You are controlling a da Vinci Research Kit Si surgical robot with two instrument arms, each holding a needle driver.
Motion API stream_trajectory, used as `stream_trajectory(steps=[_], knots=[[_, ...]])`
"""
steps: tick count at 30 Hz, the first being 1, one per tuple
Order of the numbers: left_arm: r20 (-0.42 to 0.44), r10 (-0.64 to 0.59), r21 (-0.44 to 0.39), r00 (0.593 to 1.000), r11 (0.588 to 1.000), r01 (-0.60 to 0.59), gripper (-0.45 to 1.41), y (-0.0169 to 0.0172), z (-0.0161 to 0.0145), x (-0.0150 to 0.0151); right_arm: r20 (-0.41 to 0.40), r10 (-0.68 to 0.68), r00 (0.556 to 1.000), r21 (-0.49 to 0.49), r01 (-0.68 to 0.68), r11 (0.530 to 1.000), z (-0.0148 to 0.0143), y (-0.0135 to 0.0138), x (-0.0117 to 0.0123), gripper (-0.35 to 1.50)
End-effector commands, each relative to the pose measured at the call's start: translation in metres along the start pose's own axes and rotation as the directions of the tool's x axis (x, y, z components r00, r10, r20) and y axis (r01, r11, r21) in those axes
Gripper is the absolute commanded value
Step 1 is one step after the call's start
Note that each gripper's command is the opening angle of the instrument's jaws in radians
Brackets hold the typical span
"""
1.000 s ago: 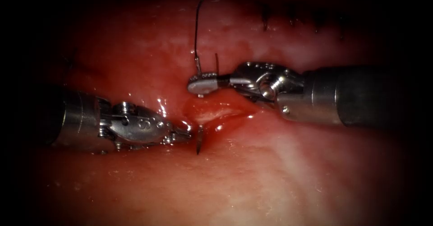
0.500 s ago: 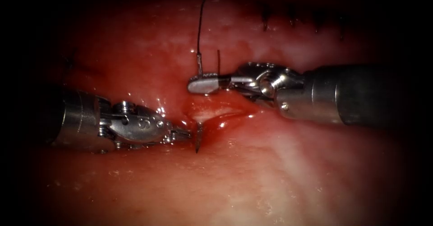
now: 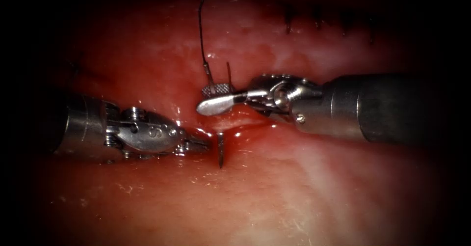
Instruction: Wound Closure
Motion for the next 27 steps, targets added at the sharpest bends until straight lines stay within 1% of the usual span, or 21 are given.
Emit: stream_trajectory(steps=[1, 5, 7, 9, 13, 15, 19, 22, 26, 27], knots=[[-0.008, 0.024, 0.0, 1.0, 1.0, -0.024, -0.1, 0.0, 0.0007, 0.0002, -0.03, -0.027, 0.999, -0.03, 0.026, 0.999, -0.0008, 0.001, 0.0014, 1.38], [-0.046, 0.129, 0.009, 0.991, 0.992, -0.129, 0.1, -0.0003, 0.0005, 0.0008, -0.083, -0.11, 0.991, -0.089, 0.102, 0.991, -0.0037, 0.0019, 0.003, 1.41], [-0.064, 0.171, 0.008, 0.983, 0.985, -0.171, 0.22, -0.0005, 0.0005, 0.0012, -0.086, -0.117, 0.989, -0.076, 0.11, 0.991, -0.0046, 0.0021, 0.0032, 1.35], [-0.096, 0.207, 0.015, 0.974, 0.978, -0.206, 0.32, -0.0007, 0.0007, 0.0018, -0.085, -0.121, 0.989, -0.066, 0.116, 0.991, -0.0052, 0.0022, 0.0031, 1.26], [-0.164, 0.252, 0.02, 0.954, 0.967, -0.252, 0.46, -0.0007, 0.0013, 0.0026, -0.085, -0.121, 0.989, -0.066, 0.116, 0.991, -0.0051, 0.0022, 0.0031, 1.23], [-0.176, 0.269, 0.024, 0.947, 0.963, -0.269, 0.44, -0.0005, 0.0016, 0.0028, -0.086, -0.127, 0.988, -0.068, 0.122, 0.99, -0.005, 0.0022, 0.0031, 1.23], [-0.184, 0.284, 0.013, 0.941, 0.958, -0.287, 0.32, 0.0, 0.0026, 0.0027, -0.084, -0.135, 0.987, -0.067, 0.129, 0.989, -0.0049, 0.0023, 0.003, 1.23], [-0.181, 0.289, 0.02, 0.94, 0.957, -0.29, 0.24, 0.0001, 0.0036, 0.0025, -0.084, -0.135, 0.987, -0.067, 0.13, 0.989, -0.0048, 0.0023, 0.0029, 1.21], [-0.185, 0.302, 0.028, 0.935, 0.953, -0.302, 0.02, -0.0005, 0.0043, 0.0019, -0.085, -0.136, 0.987, -0.068, 0.13, 0.989, -0.0047, 0.0023, 0.0029, 1.21], [-0.185, 0.298, 0.026, 0.936, 0.954, -0.299, -0.06, -0.0007, 0.0043, 0.0018, -0.085, -0.136, 0.987, -0.068, 0.13, 0.989, -0.0047, 0.0023, 0.0028, 1.2]])
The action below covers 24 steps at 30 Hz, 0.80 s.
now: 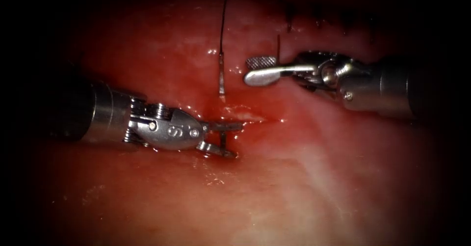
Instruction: Wound Closure
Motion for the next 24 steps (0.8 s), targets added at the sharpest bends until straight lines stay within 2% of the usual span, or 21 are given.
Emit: stream_trajectory(steps=[1, 3, 7, 9, 12, 16, 20, 24], knots=[[-0.004, -0.011, 0.014, 1.0, 1.0, 0.011, -0.13, -0.0002, 0.0007, -0.0003, 0.0, -0.001, 1.0, 0.001, 0.001, 1.0, 0.0008, 0.0002, -0.0001, 1.2], [-0.007, -0.026, 0.041, 1.0, 0.999, 0.027, -0.45, -0.0006, 0.0003, -0.0006, -0.002, -0.001, 1.0, -0.001, 0.001, 1.0, 0.0008, 0.0002, -0.0001, 1.18], [-0.044, -0.105, 0.07, 0.993, 0.992, 0.108, -0.45, -0.0012, -0.0005, -0.0004, -0.005, 0.0, 1.0, -0.006, 0.0, 1.0, 0.0008, 0.0002, -0.0001, 1.15], [-0.105, -0.225, 0.078, 0.969, 0.969, 0.233, -0.45, -0.0013, -0.001, 0.0002, -0.007, 0.0, 1.0, -0.008, 0.0, 1.0, 0.0008, 0.0002, -0.0001, 1.1], [-0.183, -0.372, 0.021, 0.91, 0.924, 0.382, -0.45, -0.001, -0.0013, 0.0012, -0.006, 0.0, 1.0, -0.008, 0.0, 1.0, 0.0008, 0.0, -0.0003, 1.06], [-0.252, -0.536, -0.086, 0.806, 0.842, 0.533, -0.45, -0.0005, -0.0022, 0.0032, -0.006, 0.0, 1.0, -0.008, 0.0, 1.0, 0.0008, -0.0001, -0.0003, 1.06], [-0.255, -0.649, -0.183, 0.717, 0.76, 0.623, -0.45, 0.0004, -0.0033, 0.0051, -0.006, -0.001, 1.0, -0.008, 0.0, 1.0, 0.0008, 0.0, -0.0004, 1.06], [-0.251, -0.702, -0.265, 0.667, 0.712, 0.65, -0.45, 0.0013, -0.0039, 0.0067, -0.008, 0.0, 1.0, -0.01, 0.0, 1.0, 0.0008, -0.0001, -0.0004, 1.06]])
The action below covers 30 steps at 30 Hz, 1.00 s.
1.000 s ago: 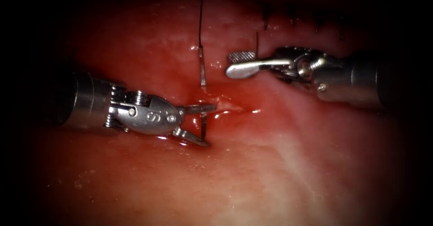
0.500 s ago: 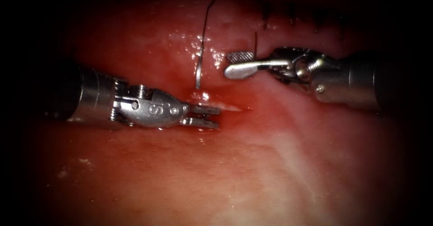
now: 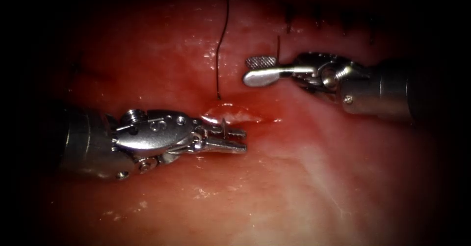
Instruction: Wound Closure
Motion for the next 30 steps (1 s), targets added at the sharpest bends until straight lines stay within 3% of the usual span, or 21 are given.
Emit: stream_trajectory(steps=[1, 6, 11, 15, 18, 22, 25, 27, 30], knots=[[-0.002, -0.015, -0.009, 1.0, 1.0, 0.015, -0.45, 0.0002, 0.0007, -0.0002, 0.0, -0.001, 1.0, 0.001, 0.001, 1.0, 0.0008, 0.0002, -0.0001, 1.06], [-0.009, -0.066, -0.072, 0.998, 0.995, 0.065, -0.45, 0.002, 0.0002, 0.0009, 0.031, -0.011, 0.999, 0.023, 0.01, 1.0, 0.0006, -0.0001, -0.0005, 1.06], [-0.022, -0.097, -0.122, 0.995, 0.988, 0.094, -0.45, 0.0035, -0.0007, 0.0022, 0.104, -0.113, 0.988, 0.086, 0.104, 0.991, 0.0001, -0.0011, -0.0016, 1.06], [-0.018, -0.098, -0.141, 0.995, 0.986, 0.094, -0.45, 0.0049, -0.0017, 0.0037, 0.122, -0.151, 0.981, 0.126, 0.136, 0.983, -0.0005, -0.0021, -0.0021, 0.98], [-0.036, 0.016, -0.135, 0.999, 0.991, -0.021, -0.45, 0.0057, -0.0022, 0.0046, 0.123, -0.173, 0.977, 0.14, 0.156, 0.978, -0.0008, -0.0026, -0.0022, 0.96], [-0.061, 0.21, -0.057, 0.976, 0.975, -0.213, -0.45, 0.0056, -0.0026, 0.0058, 0.128, -0.175, 0.976, 0.147, 0.156, 0.977, -0.0008, -0.0027, -0.0023, 0.89], [-0.054, 0.364, 0.032, 0.93, 0.932, -0.362, -0.45, 0.0051, -0.0029, 0.007, 0.131, -0.177, 0.976, 0.153, 0.157, 0.976, -0.0008, -0.0028, -0.0023, 0.86], [-0.024, 0.502, 0.097, 0.864, 0.862, -0.498, -0.45, 0.0045, -0.0031, 0.0078, 0.132, -0.177, 0.975, 0.155, 0.156, 0.975, -0.001, -0.0029, -0.0024, 0.76], [0.042, 0.612, 0.155, 0.789, 0.776, -0.611, -0.45, 0.0039, -0.0033, 0.0083, 0.15, -0.049, 0.987, 0.132, 0.029, 0.991, -0.0012, -0.0031, -0.0019, 0.74]])
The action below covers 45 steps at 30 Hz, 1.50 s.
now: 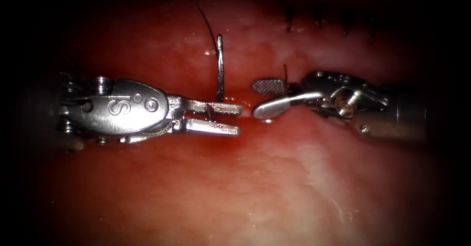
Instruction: Wound Closure
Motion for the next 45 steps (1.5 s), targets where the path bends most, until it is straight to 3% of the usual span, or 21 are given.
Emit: stream_trajectory(steps=[1, 4, 7, 14, 25, 45], knots=[[0.021, 0.042, 0.026, 0.999, 0.999, -0.043, -0.45, -0.0002, 0.0008, -0.0003, -0.013, 0.049, 0.999, -0.012, -0.049, 0.999, 0.0006, 0.0001, 0.0009, 0.76], [0.059, 0.126, 0.069, 0.99, 0.989, -0.13, -0.45, -0.0009, 0.001, -0.0007, -0.034, 0.11, 0.993, -0.04, -0.112, 0.993, 0.0, -0.0002, 0.0021, 0.83], [0.087, 0.161, 0.094, 0.983, 0.981, -0.169, -0.45, -0.0008, 0.0015, -0.0013, -0.048, 0.151, 0.987, -0.051, -0.154, 0.987, -0.0006, -0.0006, 0.003, 0.73], [0.131, 0.208, 0.05, 0.969, 0.975, -0.216, -0.45, 0.0011, 0.0045, -0.0035, -0.09, 0.267, 0.96, -0.08, -0.274, 0.958, -0.0012, -0.0015, 0.0046, 0.69], [0.139, 0.226, 0.042, 0.964, 0.972, -0.233, -0.45, 0.0015, 0.0057, -0.0049, -0.094, 0.368, 0.925, -0.068, -0.374, 0.925, 0.0, -0.0021, 0.0044, 0.86], [0.145, 0.234, 0.032, 0.961, 0.97, -0.241, -0.45, 0.0018, 0.0066, -0.0059, -0.048, 0.402, 0.914, -0.018, -0.403, 0.915, 0.0037, -0.0039, 0.004, 0.88]])
